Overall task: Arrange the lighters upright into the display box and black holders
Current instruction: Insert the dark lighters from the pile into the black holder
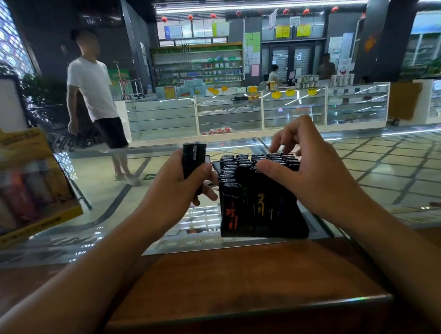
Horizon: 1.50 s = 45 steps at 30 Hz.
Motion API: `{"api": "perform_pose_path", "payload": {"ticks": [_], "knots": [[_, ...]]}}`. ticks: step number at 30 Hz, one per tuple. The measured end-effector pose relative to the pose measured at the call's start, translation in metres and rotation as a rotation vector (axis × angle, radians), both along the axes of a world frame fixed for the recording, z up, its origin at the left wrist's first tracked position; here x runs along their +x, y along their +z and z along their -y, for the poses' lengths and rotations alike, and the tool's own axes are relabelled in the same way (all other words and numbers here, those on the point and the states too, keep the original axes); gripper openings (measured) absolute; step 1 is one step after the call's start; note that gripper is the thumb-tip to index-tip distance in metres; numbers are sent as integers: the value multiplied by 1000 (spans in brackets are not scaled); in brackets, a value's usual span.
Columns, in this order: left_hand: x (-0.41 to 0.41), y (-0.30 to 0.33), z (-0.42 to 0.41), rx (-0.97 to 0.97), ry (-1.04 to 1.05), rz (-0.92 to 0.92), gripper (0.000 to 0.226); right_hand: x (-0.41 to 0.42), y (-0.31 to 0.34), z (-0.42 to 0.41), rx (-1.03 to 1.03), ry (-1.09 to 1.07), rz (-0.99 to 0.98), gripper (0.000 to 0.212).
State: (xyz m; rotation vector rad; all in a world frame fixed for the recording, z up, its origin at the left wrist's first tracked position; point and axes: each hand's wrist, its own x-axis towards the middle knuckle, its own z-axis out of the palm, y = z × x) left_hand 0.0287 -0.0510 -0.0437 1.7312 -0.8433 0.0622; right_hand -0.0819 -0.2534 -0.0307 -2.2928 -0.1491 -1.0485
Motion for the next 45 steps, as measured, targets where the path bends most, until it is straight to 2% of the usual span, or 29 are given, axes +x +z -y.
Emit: {"api": "perform_pose_path", "payload": {"ticks": [5, 9, 16, 20, 24, 27, 31, 35, 37, 41, 45], "knots": [[-6, 13, -8, -159, 69, 32, 12, 9, 18, -9, -135, 6, 51, 22], [-14, 22, -8, -236, 43, -1, 15, 23, 49, -32, -148, 169, 0, 11], [-16, 23, -9, -313, -6, 102, 5, 51, 55, -51, -89, 307, 12, 19], [-11, 19, -9, -211, 39, 179, 10, 48, 50, -47, -70, 353, 65, 17], [-13, 18, -11, -146, 58, 188, 27, 41, 49, -45, -70, 374, 97, 20], [-12, 17, -9, -146, 78, 186, 17, 42, 47, -44, -49, 390, 89, 22], [-12, 15, -8, -130, 118, 205, 15, 41, 44, -42, -14, 386, 80, 31], [-16, 18, -8, -202, 126, 216, 18, 41, 44, -38, 81, 377, 59, 41], [-19, 22, -9, -264, 134, 228, 23, 41, 45, -35, 133, 362, 52, 38], [-24, 29, -12, -441, 99, 21, 16, 36, 47, -34, 98, 314, 4, 13], [-28, 34, -11, -467, 5, -203, 16, 34, 44, -40, -43, 327, -96, 12]]}}
